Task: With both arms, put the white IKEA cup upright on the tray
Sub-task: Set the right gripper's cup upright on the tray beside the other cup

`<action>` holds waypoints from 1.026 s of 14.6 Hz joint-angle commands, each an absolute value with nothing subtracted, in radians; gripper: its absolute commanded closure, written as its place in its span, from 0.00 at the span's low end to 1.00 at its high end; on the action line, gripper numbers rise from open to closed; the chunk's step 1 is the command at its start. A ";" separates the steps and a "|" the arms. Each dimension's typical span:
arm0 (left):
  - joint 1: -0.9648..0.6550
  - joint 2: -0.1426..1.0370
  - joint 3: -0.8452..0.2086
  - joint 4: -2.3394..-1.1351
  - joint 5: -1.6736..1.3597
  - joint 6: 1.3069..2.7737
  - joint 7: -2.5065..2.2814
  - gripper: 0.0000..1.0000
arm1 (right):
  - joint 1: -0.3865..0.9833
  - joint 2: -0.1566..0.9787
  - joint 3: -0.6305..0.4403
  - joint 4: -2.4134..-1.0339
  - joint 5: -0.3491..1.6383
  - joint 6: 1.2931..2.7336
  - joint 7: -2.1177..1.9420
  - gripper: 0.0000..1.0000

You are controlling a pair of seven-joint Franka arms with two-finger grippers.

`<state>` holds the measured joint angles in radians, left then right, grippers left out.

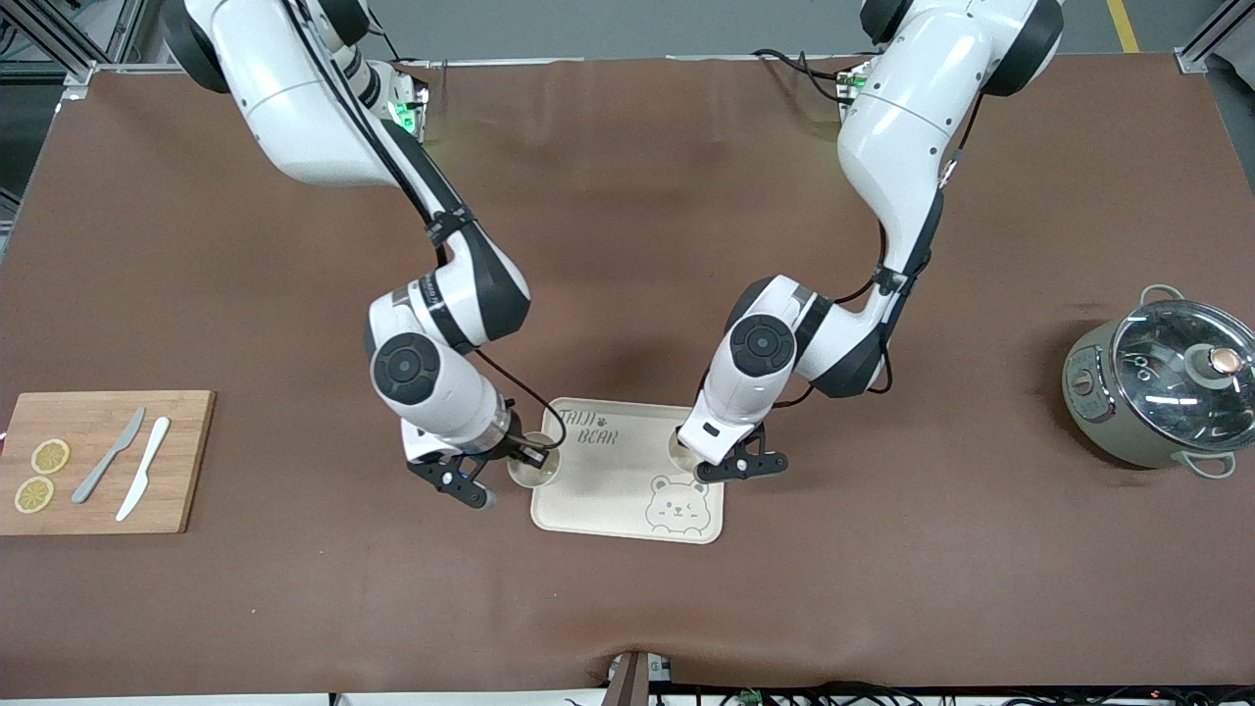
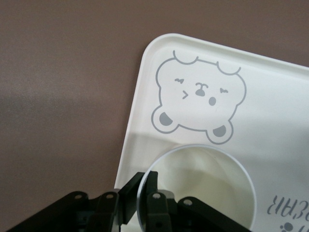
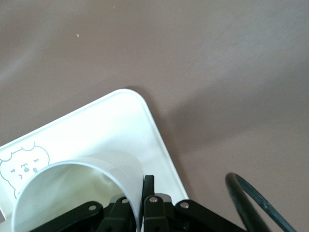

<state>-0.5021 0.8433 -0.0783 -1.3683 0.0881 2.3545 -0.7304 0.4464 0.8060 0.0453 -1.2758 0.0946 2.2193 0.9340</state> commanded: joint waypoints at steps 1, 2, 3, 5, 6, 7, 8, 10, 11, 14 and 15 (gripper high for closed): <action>-0.523 0.862 -0.054 -1.344 0.115 2.361 -0.758 1.00 | 0.482 0.860 0.035 -1.232 0.078 2.259 0.983 1.00; -0.523 0.867 -0.051 -1.344 0.115 2.365 -0.758 1.00 | 0.485 0.868 0.035 -1.232 0.078 2.272 0.989 1.00; -0.528 0.867 -0.049 -1.344 0.115 2.375 -0.758 1.00 | 0.489 0.876 0.034 -1.232 0.077 2.282 0.997 1.00; -0.528 0.868 -0.049 -1.344 0.115 2.379 -0.759 1.00 | 0.502 0.891 0.031 -1.233 0.075 2.307 1.000 1.00; -0.528 0.868 -0.049 -1.344 0.115 2.379 -0.759 1.00 | 0.509 0.899 0.026 -1.233 0.074 2.318 0.999 1.00; -0.529 0.870 -0.049 -1.344 0.115 2.379 -0.759 1.00 | 0.512 0.905 0.023 -1.233 0.072 2.325 1.000 1.00; -0.529 0.870 -0.049 -1.345 0.115 2.379 -0.759 1.00 | 0.520 0.911 0.021 -1.235 0.071 2.335 1.000 1.00; -0.528 0.868 -0.049 -1.345 0.121 2.379 -0.753 0.89 | 0.529 0.922 0.014 -1.235 0.069 2.347 1.019 1.00; -0.526 0.868 -0.049 -1.347 0.129 2.379 -0.750 0.44 | 0.535 0.925 0.012 -1.235 0.069 2.355 1.020 1.00; -0.525 0.867 -0.049 -1.347 0.130 2.379 -0.755 0.05 | 0.545 0.936 0.012 -1.236 0.067 2.368 1.022 1.00; -0.525 0.862 -0.049 -1.347 0.130 2.379 -0.758 0.00 | 0.545 0.937 0.011 -1.236 0.067 2.370 1.022 1.00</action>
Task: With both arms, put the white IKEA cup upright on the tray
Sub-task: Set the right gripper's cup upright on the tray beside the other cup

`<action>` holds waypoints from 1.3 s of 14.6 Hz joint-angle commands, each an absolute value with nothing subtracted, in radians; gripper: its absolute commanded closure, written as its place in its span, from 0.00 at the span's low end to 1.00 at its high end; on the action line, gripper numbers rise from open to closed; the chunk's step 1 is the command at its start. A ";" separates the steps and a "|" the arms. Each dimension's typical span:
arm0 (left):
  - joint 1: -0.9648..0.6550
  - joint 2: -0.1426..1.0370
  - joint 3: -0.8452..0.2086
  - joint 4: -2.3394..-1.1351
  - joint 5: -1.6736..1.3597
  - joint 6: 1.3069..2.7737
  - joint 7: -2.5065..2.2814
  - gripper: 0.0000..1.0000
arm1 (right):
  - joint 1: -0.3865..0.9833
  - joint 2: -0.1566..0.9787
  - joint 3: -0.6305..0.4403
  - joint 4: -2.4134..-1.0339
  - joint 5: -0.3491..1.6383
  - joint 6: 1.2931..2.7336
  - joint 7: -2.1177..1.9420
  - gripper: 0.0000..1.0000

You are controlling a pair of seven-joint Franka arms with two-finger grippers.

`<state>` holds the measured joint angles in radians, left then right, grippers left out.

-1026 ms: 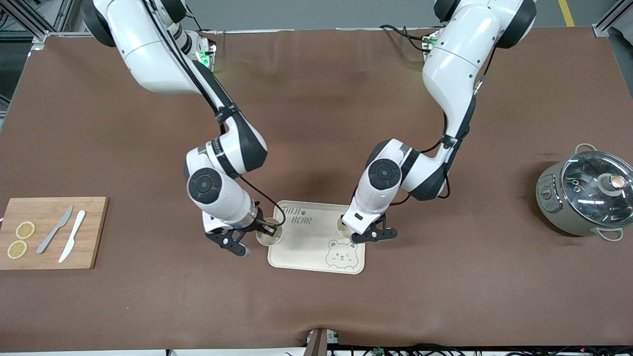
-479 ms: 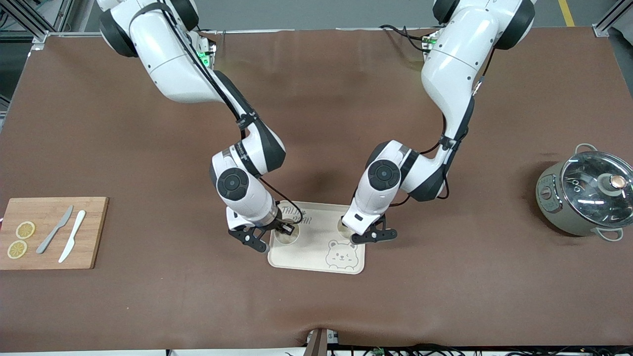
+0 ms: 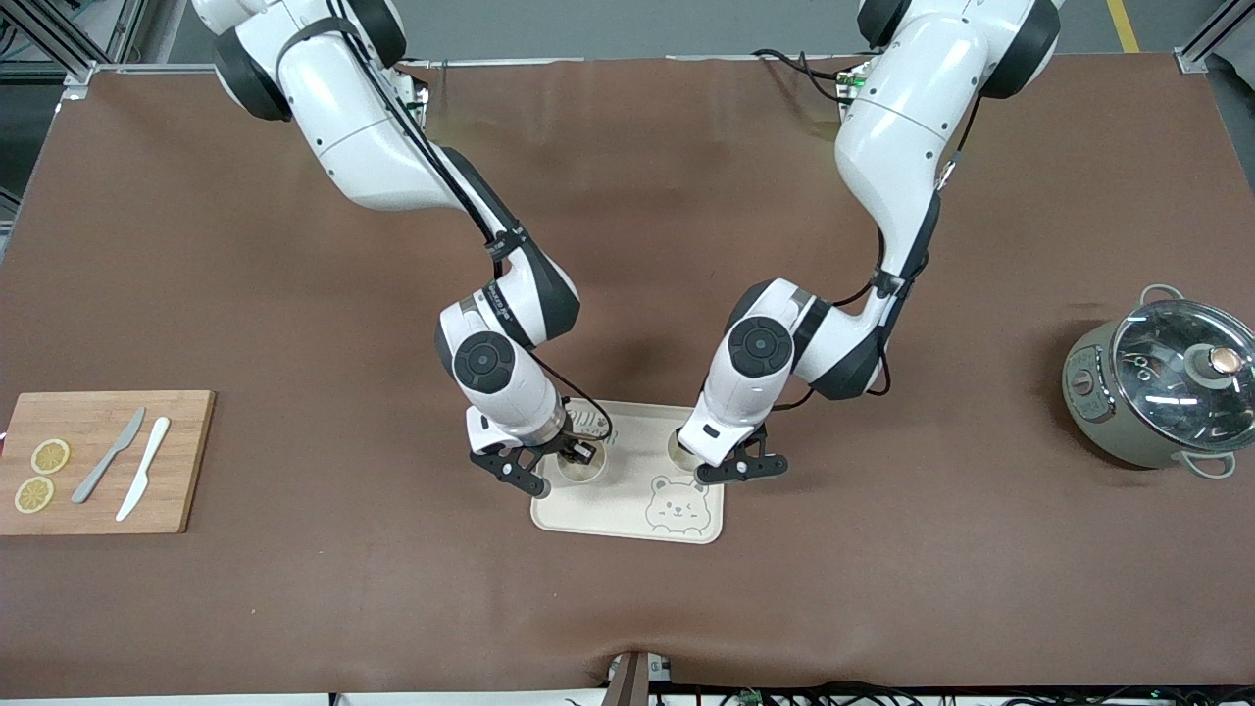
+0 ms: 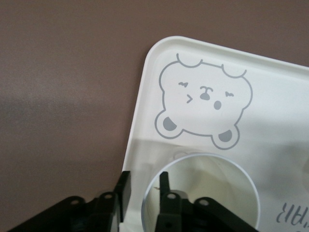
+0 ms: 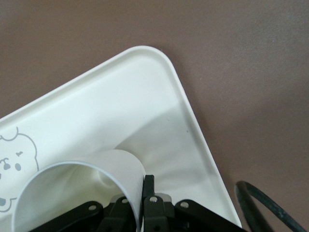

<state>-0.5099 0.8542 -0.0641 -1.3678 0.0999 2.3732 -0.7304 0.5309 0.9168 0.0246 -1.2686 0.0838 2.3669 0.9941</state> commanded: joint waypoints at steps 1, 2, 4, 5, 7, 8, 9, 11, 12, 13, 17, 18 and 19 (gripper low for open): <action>-0.526 0.858 -0.049 -1.347 0.130 2.376 -0.767 0.00 | 0.546 0.940 0.011 -1.236 0.067 2.373 1.022 1.00; -0.526 0.853 -0.049 -1.347 0.130 2.370 -0.773 0.00 | 0.546 0.942 0.011 -1.239 0.066 2.384 1.023 1.00; -0.526 0.841 -0.049 -1.347 0.129 2.361 -0.785 0.00 | 0.548 0.943 0.011 -1.239 0.066 2.387 1.022 1.00; -0.526 0.832 -0.049 -1.345 0.129 2.343 -0.785 0.00 | 0.548 0.943 0.011 -1.239 0.066 2.387 1.022 1.00; -0.523 0.810 -0.051 -1.345 0.127 2.301 -0.785 0.00 | 0.548 0.943 0.011 -1.239 0.066 2.387 1.022 1.00; -0.523 0.799 -0.051 -1.345 0.127 2.278 -0.785 0.00 | 0.548 0.943 0.008 -1.241 0.066 2.387 1.022 0.94; -0.522 0.789 -0.051 -1.347 0.126 2.258 -0.785 0.00 | 0.548 0.943 0.006 -1.241 0.066 2.387 1.022 0.80; -0.515 0.759 -0.052 -1.348 0.126 2.218 -0.785 0.00 | 0.546 0.943 0.006 -1.241 0.066 2.385 1.022 0.23; -0.514 0.743 -0.054 -1.348 0.126 2.186 -0.784 0.00 | 0.545 0.943 0.006 -1.241 0.066 2.385 1.022 0.00; -0.511 0.726 -0.054 -1.351 0.126 2.165 -0.781 0.00 | 0.545 0.942 0.006 -1.241 0.066 2.385 1.020 0.00; -0.462 0.641 -0.057 -1.361 0.127 2.083 -0.759 0.00 | 0.542 0.939 0.006 -1.241 0.066 2.384 1.017 0.00; -0.447 0.626 -0.058 -1.359 0.121 2.068 -0.735 0.00 | 0.540 0.937 0.006 -1.241 0.064 2.382 1.016 0.00; -0.430 0.615 -0.058 -1.358 0.118 2.053 -0.700 0.00 | 0.540 0.937 0.006 -1.241 0.060 2.381 1.015 0.00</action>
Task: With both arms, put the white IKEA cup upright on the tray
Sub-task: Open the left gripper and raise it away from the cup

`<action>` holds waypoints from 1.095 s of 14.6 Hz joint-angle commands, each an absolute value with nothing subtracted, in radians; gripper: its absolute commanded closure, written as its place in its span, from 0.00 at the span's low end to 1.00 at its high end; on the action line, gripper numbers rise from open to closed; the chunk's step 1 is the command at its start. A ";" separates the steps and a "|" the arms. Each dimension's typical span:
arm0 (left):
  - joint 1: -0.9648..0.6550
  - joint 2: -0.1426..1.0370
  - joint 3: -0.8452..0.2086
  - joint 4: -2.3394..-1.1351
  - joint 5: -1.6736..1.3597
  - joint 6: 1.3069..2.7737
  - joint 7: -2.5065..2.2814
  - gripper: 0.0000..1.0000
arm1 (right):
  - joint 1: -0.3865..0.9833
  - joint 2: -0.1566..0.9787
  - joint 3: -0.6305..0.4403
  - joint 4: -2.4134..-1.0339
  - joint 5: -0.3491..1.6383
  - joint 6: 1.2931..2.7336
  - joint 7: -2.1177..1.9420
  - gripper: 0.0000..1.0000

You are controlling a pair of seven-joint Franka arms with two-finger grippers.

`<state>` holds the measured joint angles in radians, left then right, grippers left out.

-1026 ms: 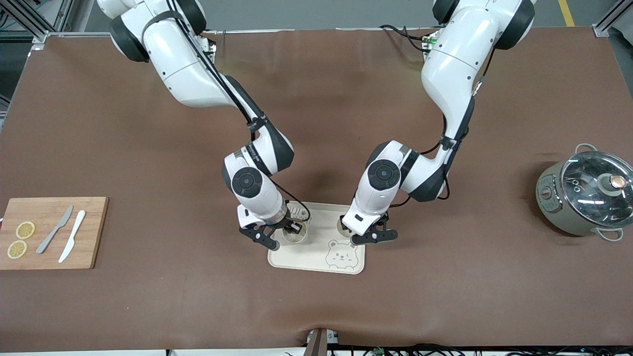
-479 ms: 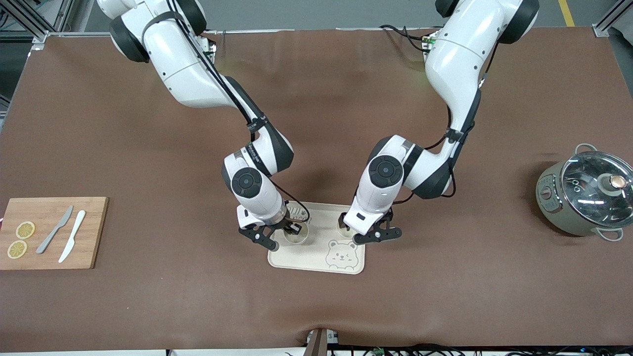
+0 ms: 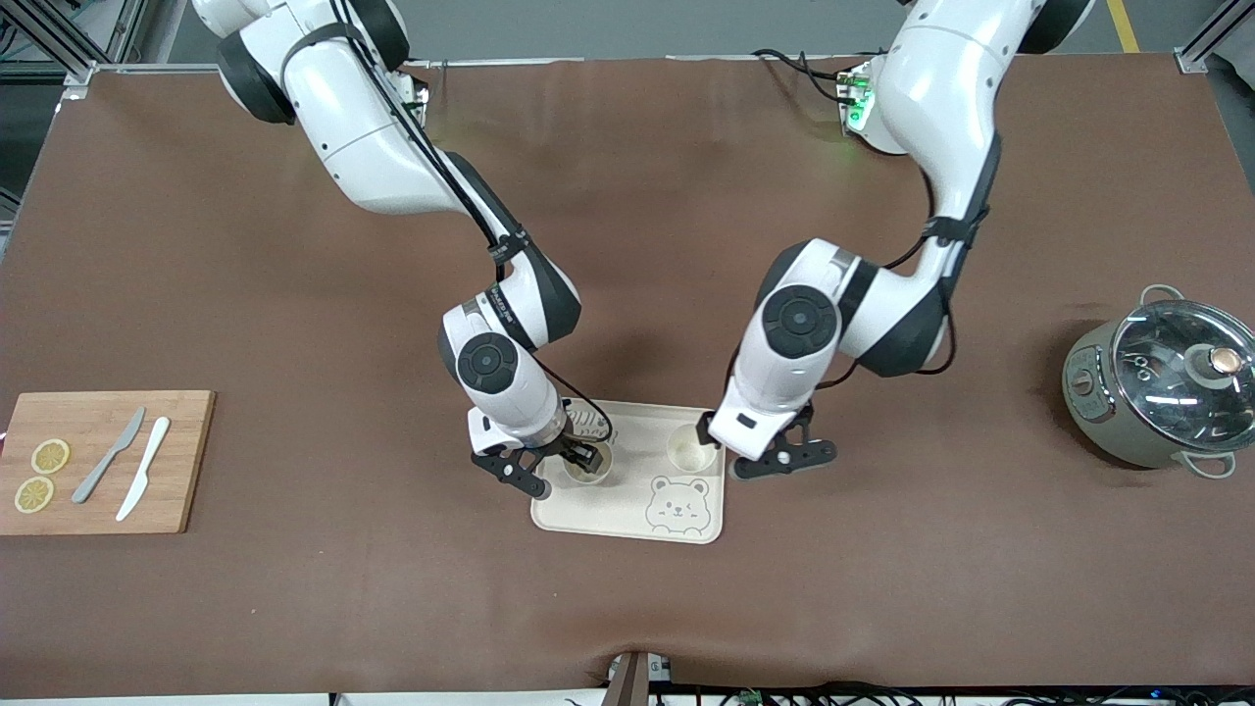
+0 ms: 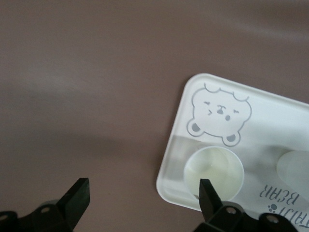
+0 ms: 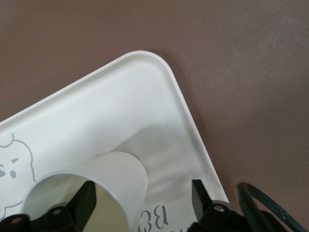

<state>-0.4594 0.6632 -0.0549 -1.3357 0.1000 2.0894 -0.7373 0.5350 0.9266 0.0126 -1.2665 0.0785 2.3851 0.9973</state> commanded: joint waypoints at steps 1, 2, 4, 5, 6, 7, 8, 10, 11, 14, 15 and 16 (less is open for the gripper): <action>-0.416 0.611 -0.058 -1.359 0.118 2.045 -0.668 0.00 | 0.540 0.934 0.006 -1.241 0.057 2.378 1.014 0.00; -0.396 0.609 -0.058 -1.358 0.118 2.042 -0.634 0.00 | 0.538 0.925 0.006 -1.241 0.049 2.372 1.014 0.00; -0.355 0.604 -0.058 -1.359 0.118 2.042 -0.550 0.00 | 0.537 0.902 0.006 -1.243 0.049 2.337 1.012 0.00; -0.330 0.603 -0.058 -1.358 0.118 2.042 -0.504 0.00 | 0.541 0.893 0.006 -1.243 0.046 2.303 1.012 0.00; -0.306 0.603 -0.060 -1.359 0.117 2.042 -0.458 0.00 | 0.543 0.887 0.006 -1.243 0.048 2.289 1.012 0.00; -0.278 0.597 -0.060 -1.359 0.115 2.042 -0.412 0.00 | 0.543 0.879 0.006 -1.243 0.046 2.283 1.012 0.00; -0.247 0.594 -0.061 -1.359 0.114 2.042 -0.359 0.00 | 0.543 0.858 0.006 -1.243 0.043 2.249 1.012 0.00; -0.192 0.594 -0.063 -1.359 0.114 2.042 -0.260 0.00 | 0.542 0.801 0.008 -1.243 0.044 2.159 1.012 0.00; -0.169 0.594 -0.061 -1.359 0.114 2.043 -0.212 0.00 | 0.540 0.764 0.008 -1.243 0.044 2.107 1.009 0.00; -0.111 0.591 -0.063 -1.359 0.115 2.043 -0.108 0.00 | 0.529 0.631 0.009 -1.243 0.048 1.907 0.977 0.00; -0.100 0.577 -0.063 -1.359 0.114 2.043 -0.092 0.00 | 0.516 0.582 0.011 -1.243 0.057 1.835 0.956 0.00; -0.097 0.562 -0.063 -1.364 0.109 2.043 -0.091 0.00 | 0.503 0.533 0.012 -1.243 0.060 1.771 0.940 0.00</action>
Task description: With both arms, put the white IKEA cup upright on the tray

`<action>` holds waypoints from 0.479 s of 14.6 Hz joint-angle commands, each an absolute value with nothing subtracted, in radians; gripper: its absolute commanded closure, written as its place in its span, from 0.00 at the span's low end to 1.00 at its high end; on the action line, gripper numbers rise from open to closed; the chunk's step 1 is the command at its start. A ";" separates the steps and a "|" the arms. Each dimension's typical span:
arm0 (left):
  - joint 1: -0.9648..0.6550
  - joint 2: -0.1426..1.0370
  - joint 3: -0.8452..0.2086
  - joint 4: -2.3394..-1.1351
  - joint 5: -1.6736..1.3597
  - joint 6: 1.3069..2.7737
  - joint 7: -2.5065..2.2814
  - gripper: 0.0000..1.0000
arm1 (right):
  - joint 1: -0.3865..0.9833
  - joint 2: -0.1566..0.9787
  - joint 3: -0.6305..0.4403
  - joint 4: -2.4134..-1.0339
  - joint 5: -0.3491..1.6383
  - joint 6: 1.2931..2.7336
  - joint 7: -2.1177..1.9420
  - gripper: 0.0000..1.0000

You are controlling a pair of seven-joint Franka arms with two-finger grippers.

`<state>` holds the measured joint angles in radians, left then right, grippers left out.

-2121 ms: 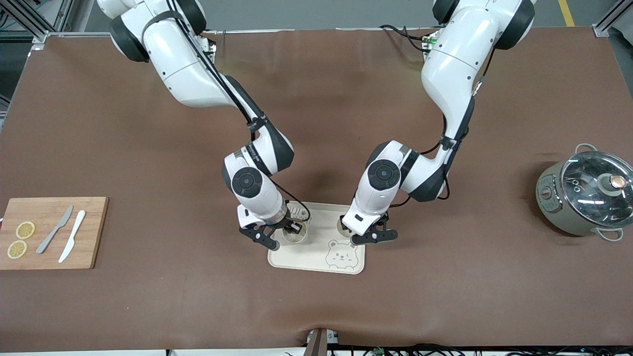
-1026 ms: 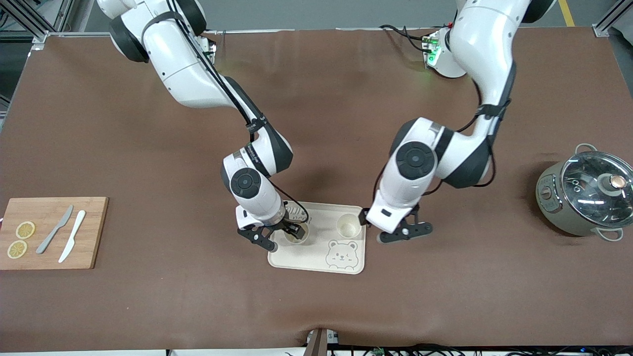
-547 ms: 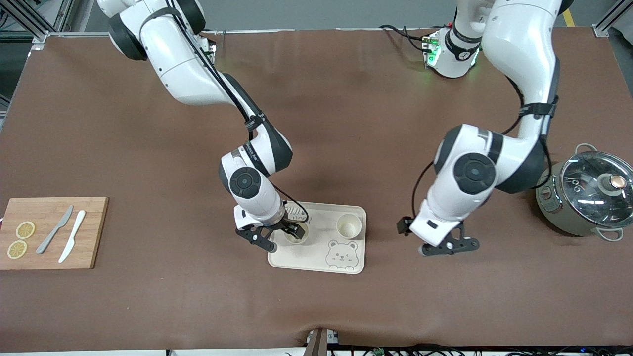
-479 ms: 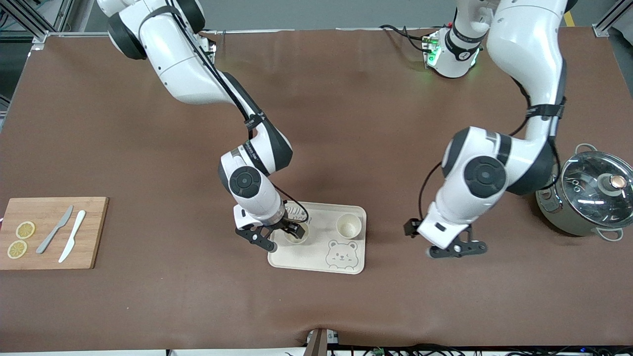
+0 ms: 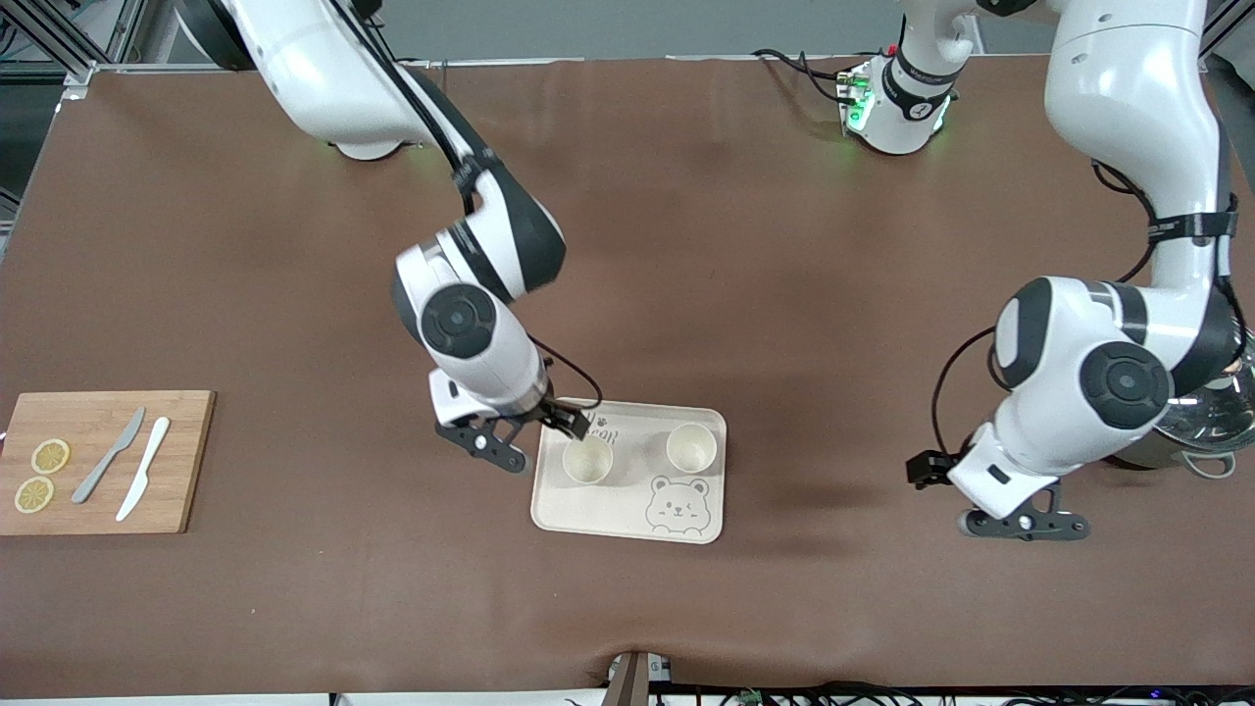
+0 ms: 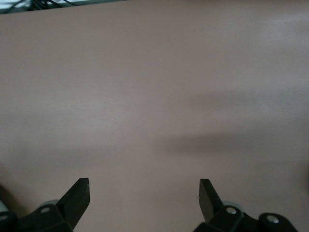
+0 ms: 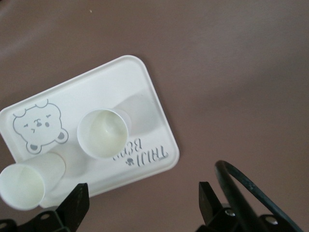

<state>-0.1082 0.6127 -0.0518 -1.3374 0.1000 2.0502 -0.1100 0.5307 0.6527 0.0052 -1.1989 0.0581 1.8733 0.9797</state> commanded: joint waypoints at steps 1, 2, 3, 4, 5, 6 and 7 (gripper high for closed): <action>-0.095 0.540 -0.063 -1.370 0.107 2.039 -0.089 0.00 | 0.494 0.488 0.012 -1.244 0.061 1.711 0.924 0.00; -0.095 0.507 -0.063 -1.380 0.106 2.014 -0.089 0.00 | 0.485 0.447 0.012 -1.244 0.061 1.656 0.904 0.00; -0.095 0.474 -0.063 -1.385 0.106 1.976 -0.089 0.00 | 0.471 0.410 0.014 -1.246 0.063 1.607 0.882 0.00; -0.095 0.435 -0.063 -1.388 0.106 1.915 -0.083 0.00 | 0.456 0.375 0.014 -1.246 0.063 1.556 0.859 0.00; -0.091 0.399 -0.063 -1.387 0.104 1.852 -0.066 0.00 | 0.436 0.333 0.014 -1.255 0.063 1.511 0.826 0.00; -0.084 0.362 -0.064 -1.387 0.103 1.794 -0.052 0.00 | 0.411 0.287 0.014 -1.281 0.063 1.481 0.778 0.00; -0.078 0.332 -0.067 -1.385 0.086 1.749 -0.032 0.00 | 0.381 0.237 0.014 -1.319 0.064 1.465 0.726 0.00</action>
<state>-0.0959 0.4286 -0.0583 -1.3381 0.0992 1.8250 -0.0732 0.4391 0.3475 0.0018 -1.2099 0.0586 1.4816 0.8149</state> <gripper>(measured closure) 0.000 0.000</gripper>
